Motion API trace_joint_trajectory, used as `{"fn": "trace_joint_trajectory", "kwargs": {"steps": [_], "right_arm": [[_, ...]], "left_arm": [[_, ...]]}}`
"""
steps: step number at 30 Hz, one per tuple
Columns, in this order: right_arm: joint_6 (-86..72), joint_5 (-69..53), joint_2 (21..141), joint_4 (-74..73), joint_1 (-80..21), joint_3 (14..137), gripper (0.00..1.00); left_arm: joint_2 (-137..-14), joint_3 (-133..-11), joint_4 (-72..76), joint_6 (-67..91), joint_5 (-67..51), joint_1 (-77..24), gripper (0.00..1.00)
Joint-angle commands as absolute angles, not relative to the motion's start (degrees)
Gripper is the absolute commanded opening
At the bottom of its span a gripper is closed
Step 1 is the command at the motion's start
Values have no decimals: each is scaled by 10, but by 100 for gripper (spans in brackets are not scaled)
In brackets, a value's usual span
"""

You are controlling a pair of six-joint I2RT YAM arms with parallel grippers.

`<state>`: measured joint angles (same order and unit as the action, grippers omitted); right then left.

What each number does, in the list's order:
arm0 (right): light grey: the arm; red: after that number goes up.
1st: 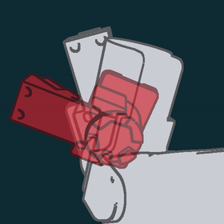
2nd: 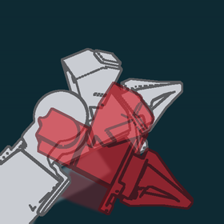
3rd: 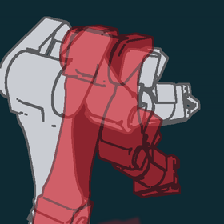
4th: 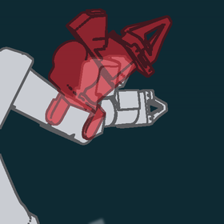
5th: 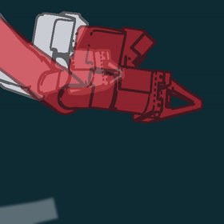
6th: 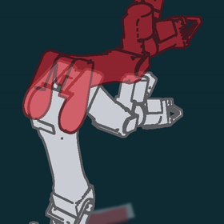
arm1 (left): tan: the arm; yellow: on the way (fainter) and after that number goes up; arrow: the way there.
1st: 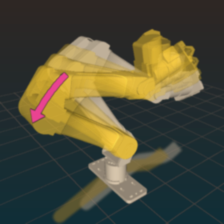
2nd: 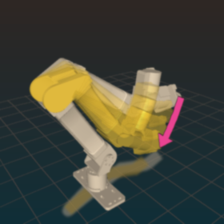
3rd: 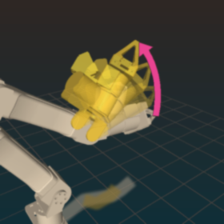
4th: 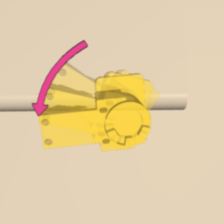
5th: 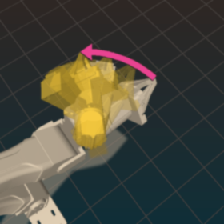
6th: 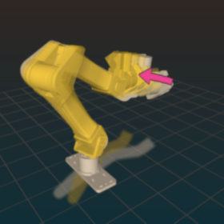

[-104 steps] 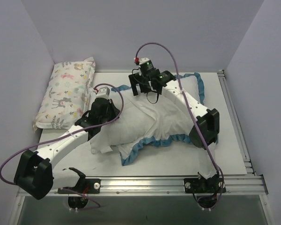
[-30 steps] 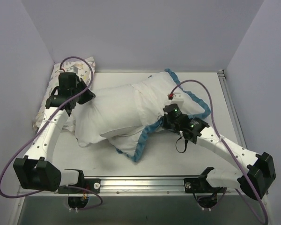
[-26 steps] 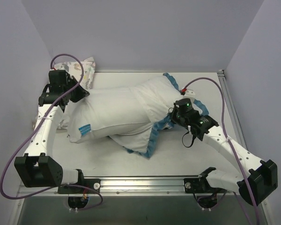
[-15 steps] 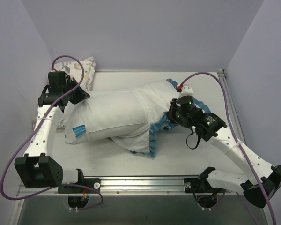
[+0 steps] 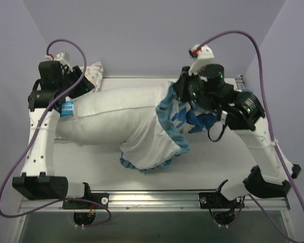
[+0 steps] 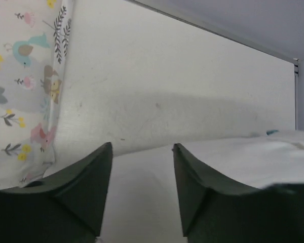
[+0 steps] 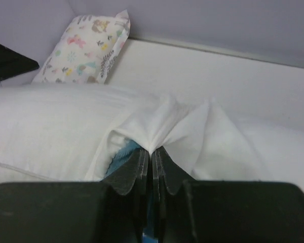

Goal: Remove the pillowcase from the pillow

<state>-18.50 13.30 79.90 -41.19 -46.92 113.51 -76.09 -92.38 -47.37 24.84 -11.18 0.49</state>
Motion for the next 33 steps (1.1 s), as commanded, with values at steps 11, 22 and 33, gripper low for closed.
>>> {"fn": "trace_joint_trajectory", "kwargs": {"steps": [11,22,33], "right_arm": [[-214,28,1258,-425,-304,1267,0],[-200,4,1191,-394,-275,1221,58],[-184,57,1014,-373,-299,1172,92]], "left_arm": [[-823,-1032,-486,228,-127,5,88],[-636,-690,-322,324,-56,-149,94],[-693,-516,-190,394,-59,-191,94]]}}
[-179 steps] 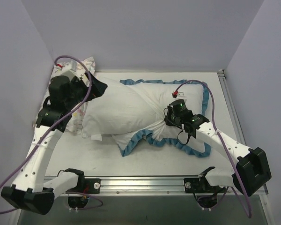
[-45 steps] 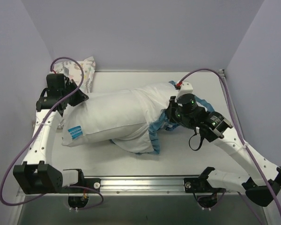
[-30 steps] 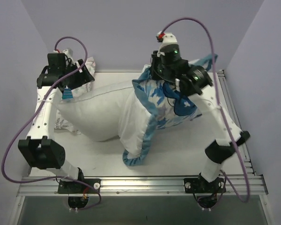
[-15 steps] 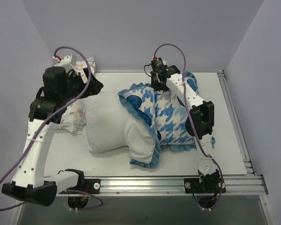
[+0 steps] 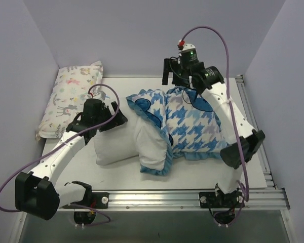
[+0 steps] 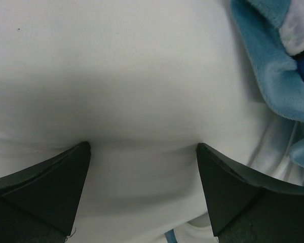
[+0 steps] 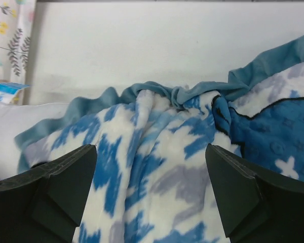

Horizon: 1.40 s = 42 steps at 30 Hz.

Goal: Remove the pillowcase from the pillow

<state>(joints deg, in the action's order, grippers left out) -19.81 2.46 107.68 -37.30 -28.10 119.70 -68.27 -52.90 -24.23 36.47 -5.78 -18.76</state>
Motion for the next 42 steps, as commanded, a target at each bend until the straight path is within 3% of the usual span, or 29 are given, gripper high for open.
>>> {"fn": "trace_joint_trajectory", "kwargs": {"steps": [1,6,9,12,13,15,16,17,18,21,24,26,35,42], "right_arm": [[-185,62,996,-371,-302,1152,93],[-192,108,876,-340,-344,928,94],[-203,112,831,-278,-365,792,98],[-196,76,862,-248,-378,759,98],[-195,83,886,-244,-383,756,98],[-200,100,909,-242,-383,751,92],[-203,118,919,-244,-381,751,86],[-206,130,919,-248,-378,746,78],[-208,141,916,-250,-374,741,56],[-214,165,872,-257,-339,713,19],[-215,169,825,-264,-276,691,4],[-218,167,796,-265,-221,679,0],[-246,96,755,-279,-40,685,0],[-245,83,735,-272,-76,691,0]], "left_arm": [[-697,-511,-184,395,-51,-191,94],[-729,-497,-171,397,-34,-191,79],[-747,-499,-168,395,-27,-192,64],[-764,-500,-157,396,-25,-192,47],[-767,-502,-155,396,-25,-192,29],[-780,-509,-156,394,-23,-193,4],[-782,-518,-160,389,-21,-193,0],[-783,-526,-166,386,-10,-193,0],[-782,-531,-180,381,-4,-193,0],[-764,-562,-213,369,32,-179,0],[-737,-598,-238,361,18,-129,0],[-719,-620,-254,353,10,-98,0],[-687,-749,-323,345,-53,141,0],[-717,-743,-319,336,-97,149,0]]}}
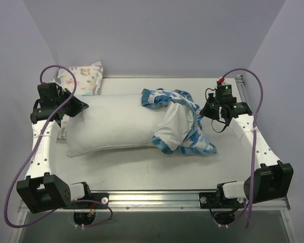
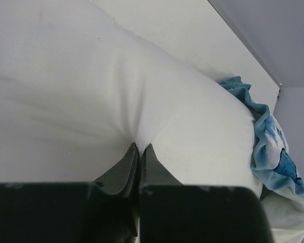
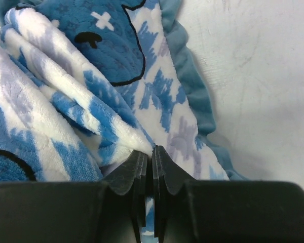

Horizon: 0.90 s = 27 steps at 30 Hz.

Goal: Remove the pillowcase from the pillow

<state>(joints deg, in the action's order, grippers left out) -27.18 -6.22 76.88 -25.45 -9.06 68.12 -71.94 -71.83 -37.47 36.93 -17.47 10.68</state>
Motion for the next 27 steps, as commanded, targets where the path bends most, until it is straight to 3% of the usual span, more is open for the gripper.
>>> {"fn": "trace_joint_trajectory", "kwargs": {"steps": [1,2,4,5,8,10,22,27], "right_arm": [[-241,75,738,-273,-82,691,0],[-241,56,740,-272,-87,688,0],[-231,21,747,-254,-123,686,16],[-218,5,749,-252,-137,688,39],[-221,16,730,-256,-176,663,80],[-231,36,685,-256,-174,636,90],[-280,-53,436,-129,-178,352,96],[-293,-122,506,-59,-189,325,98]], "left_arm": [[-716,-737,-316,331,-102,147,0],[-715,-728,-315,326,-100,143,0],[-714,-722,-313,322,-102,134,0],[-715,-720,-311,322,-105,131,0],[-715,-718,-311,320,-99,102,0],[-711,-714,-313,315,-74,75,2],[-707,-710,-312,322,-44,27,5],[-706,-720,-312,319,-53,11,17]]}}
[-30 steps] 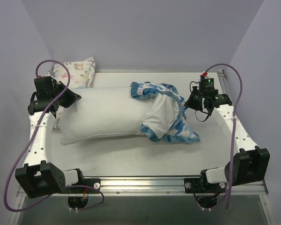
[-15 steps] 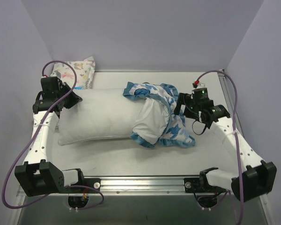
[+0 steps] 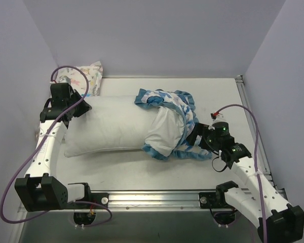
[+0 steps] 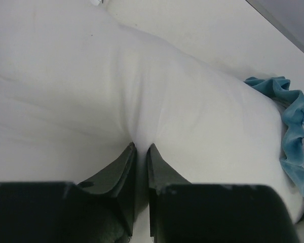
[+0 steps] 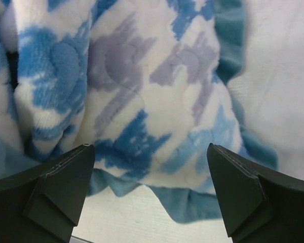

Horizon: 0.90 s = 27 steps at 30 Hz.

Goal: Remove the pillowcase from the pillow

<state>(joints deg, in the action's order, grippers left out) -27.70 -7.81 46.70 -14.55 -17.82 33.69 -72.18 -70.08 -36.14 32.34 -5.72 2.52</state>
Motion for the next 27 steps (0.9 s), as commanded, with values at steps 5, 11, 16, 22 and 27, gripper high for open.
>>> {"fn": "trace_joint_trajectory", "kwargs": {"steps": [5,11,16,22,27], "right_arm": [[-315,-117,562,-4,-196,300,79],[-327,-124,583,23,-212,304,8],[-323,-101,584,3,-227,333,0],[-318,-86,586,-25,-235,361,0],[-308,-47,584,-68,-236,392,0]], "left_arm": [[-727,-763,-348,282,-74,-21,34],[-737,-854,-425,222,11,-149,86],[-712,-805,-436,257,106,-311,91],[-743,-683,-384,297,129,-376,92],[-799,-684,-357,294,170,-381,83]]}}
